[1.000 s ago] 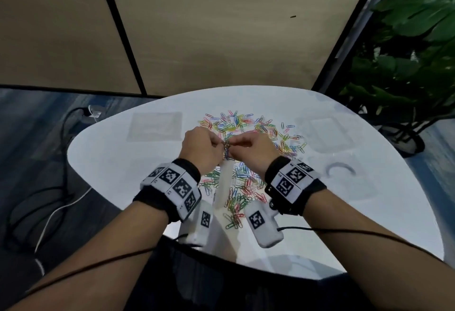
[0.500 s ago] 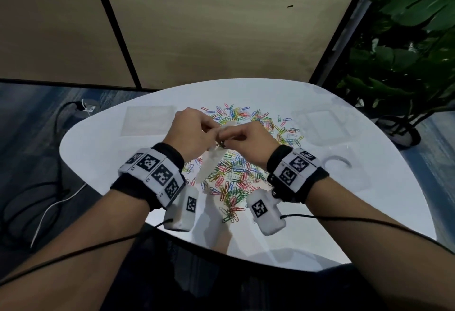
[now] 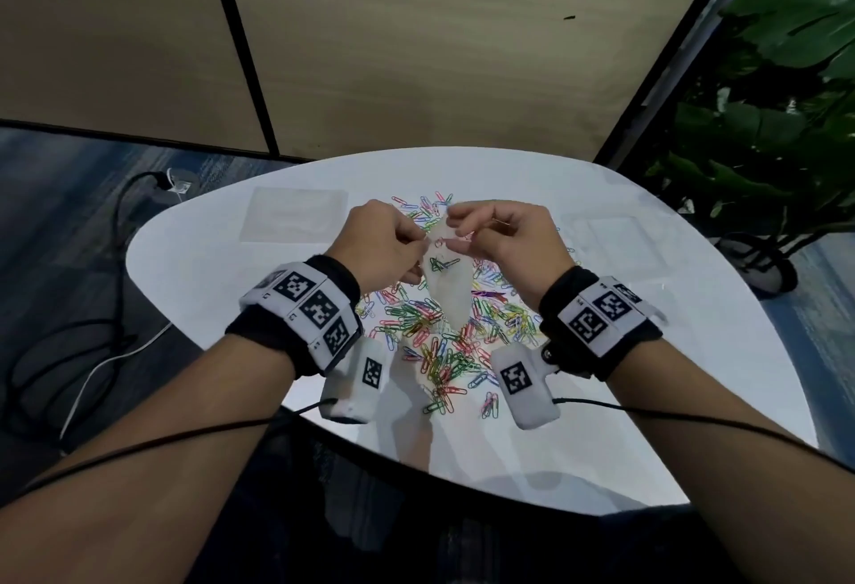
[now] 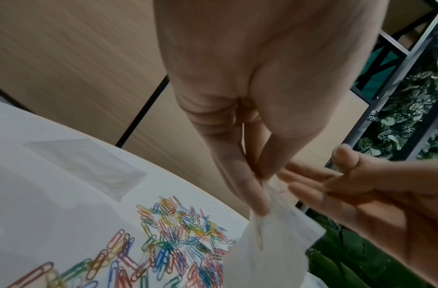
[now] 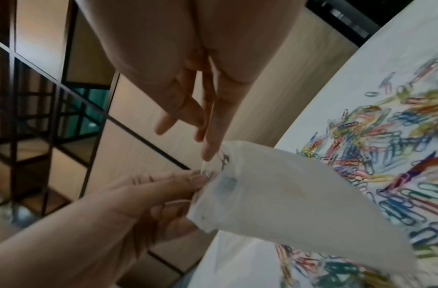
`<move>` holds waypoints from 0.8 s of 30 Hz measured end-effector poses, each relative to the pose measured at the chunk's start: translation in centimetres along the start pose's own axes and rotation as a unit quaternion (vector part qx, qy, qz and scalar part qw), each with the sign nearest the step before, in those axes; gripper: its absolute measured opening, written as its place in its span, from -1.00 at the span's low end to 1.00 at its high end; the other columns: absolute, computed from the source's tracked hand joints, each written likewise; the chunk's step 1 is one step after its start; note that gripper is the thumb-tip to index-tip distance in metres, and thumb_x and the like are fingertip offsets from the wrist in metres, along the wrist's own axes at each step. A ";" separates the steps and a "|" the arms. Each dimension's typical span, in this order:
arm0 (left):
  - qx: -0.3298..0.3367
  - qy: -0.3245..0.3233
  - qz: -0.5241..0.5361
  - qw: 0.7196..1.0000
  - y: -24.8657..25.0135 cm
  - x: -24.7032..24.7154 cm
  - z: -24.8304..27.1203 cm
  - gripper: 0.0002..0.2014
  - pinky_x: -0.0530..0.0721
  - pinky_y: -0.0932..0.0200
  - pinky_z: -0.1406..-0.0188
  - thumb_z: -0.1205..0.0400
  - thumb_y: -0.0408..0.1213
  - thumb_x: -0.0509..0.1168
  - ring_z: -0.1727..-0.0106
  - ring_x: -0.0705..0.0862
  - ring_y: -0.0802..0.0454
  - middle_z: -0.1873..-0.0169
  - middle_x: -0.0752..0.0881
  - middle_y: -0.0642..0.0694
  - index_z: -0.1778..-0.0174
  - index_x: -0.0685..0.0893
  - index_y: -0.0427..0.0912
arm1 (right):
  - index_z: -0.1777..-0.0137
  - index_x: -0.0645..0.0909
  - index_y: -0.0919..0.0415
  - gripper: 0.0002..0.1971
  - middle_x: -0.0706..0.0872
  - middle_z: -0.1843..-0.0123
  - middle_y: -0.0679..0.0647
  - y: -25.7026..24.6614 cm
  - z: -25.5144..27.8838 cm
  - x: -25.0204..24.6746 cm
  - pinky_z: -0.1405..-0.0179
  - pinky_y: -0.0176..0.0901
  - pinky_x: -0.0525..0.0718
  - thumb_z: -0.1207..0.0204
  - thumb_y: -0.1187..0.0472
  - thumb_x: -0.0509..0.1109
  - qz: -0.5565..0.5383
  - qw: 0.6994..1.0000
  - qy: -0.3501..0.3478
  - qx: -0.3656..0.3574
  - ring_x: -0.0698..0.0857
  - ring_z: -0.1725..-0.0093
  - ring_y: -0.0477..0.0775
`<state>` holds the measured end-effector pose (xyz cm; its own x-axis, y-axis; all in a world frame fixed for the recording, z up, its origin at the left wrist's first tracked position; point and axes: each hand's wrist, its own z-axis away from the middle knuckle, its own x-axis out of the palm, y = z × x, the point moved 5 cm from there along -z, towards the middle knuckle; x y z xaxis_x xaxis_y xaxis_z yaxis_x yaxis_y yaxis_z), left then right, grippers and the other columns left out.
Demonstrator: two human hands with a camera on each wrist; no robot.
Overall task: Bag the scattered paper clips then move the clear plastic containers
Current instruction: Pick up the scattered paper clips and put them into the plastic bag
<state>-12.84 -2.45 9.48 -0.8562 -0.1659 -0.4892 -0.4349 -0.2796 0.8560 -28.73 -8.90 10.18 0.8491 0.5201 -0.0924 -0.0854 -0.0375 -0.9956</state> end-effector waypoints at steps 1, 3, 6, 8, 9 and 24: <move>-0.003 -0.002 0.004 1.000 -0.1 0.0 0.0 -0.86 0.86 0.21 0.29 -0.68 -0.39 0.40 0.39 0.86 0.05 0.36 0.83 -0.15 0.02 0.85 -0.35 | 0.35 0.73 0.30 -0.68 0.79 -0.08 0.24 0.0 0.0 0.2 -0.12 0.08 0.78 -0.44 0.67 0.33 0.001 1.000 -0.019 0.005 0.78 -0.14 0.20; -0.009 -0.004 0.011 1.000 -0.1 0.0 0.0 -0.86 0.87 0.18 0.27 -0.67 -0.39 0.40 0.36 0.88 0.01 0.30 0.85 -0.21 0.00 0.86 -0.35 | 0.33 0.74 0.30 -0.69 0.81 0.01 0.23 0.2 0.2 0.8 -0.07 0.01 0.79 -0.45 0.67 0.35 0.058 0.997 -0.059 -0.002 0.81 -0.05 0.20; -0.005 0.007 -0.012 1.000 0.1 -0.2 0.0 -0.86 0.89 0.10 0.23 -0.67 -0.38 0.40 0.35 0.88 0.00 0.26 0.87 -0.22 0.03 0.87 -0.33 | 0.29 0.75 0.35 -0.74 0.81 0.10 0.23 0.6 0.1 0.2 0.00 -0.04 0.80 -0.46 0.63 0.35 0.057 0.998 -0.017 -0.001 0.82 0.03 0.18; 0.005 0.026 -0.050 0.998 0.1 -0.7 0.0 -0.85 0.87 0.18 0.31 -0.67 -0.39 0.39 0.39 0.86 0.07 0.24 0.87 -0.21 0.07 0.88 -0.31 | 0.25 0.73 0.37 -0.79 0.79 0.12 0.32 1.4 0.0 -1.4 0.06 0.00 0.83 -0.50 0.58 0.34 0.042 0.998 0.041 0.021 0.82 0.07 0.24; 0.009 0.034 -0.063 0.997 0.1 -1.0 0.1 -0.84 0.85 0.23 0.35 -0.67 -0.39 0.38 0.42 0.85 0.10 0.24 0.88 -0.21 0.10 0.88 -0.31 | 0.21 0.73 0.34 -0.83 0.78 0.12 0.32 2.2 0.1 -1.9 0.11 0.03 0.83 -0.51 0.54 0.38 0.073 0.995 0.041 0.046 0.81 0.10 0.26; -0.035 0.041 -0.024 0.998 -0.9 -2.3 -0.1 -0.82 0.87 0.17 0.32 -0.69 -0.39 0.36 0.43 0.86 0.00 0.25 0.85 -0.15 0.14 0.86 -0.32 | -0.22 0.70 0.18 -0.70 0.62 -0.17 0.15 13.8 4.6 3.4 -0.12 -0.05 0.71 -0.48 0.24 0.46 0.577 0.798 -0.154 0.084 0.67 -0.10 0.19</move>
<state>-10.48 -1.91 9.81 -0.8086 -0.2263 -0.5431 -0.4511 -0.3541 0.8192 -29.41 -3.77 -3.82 -0.0119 0.4081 -0.9129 -0.8077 -0.5421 -0.2318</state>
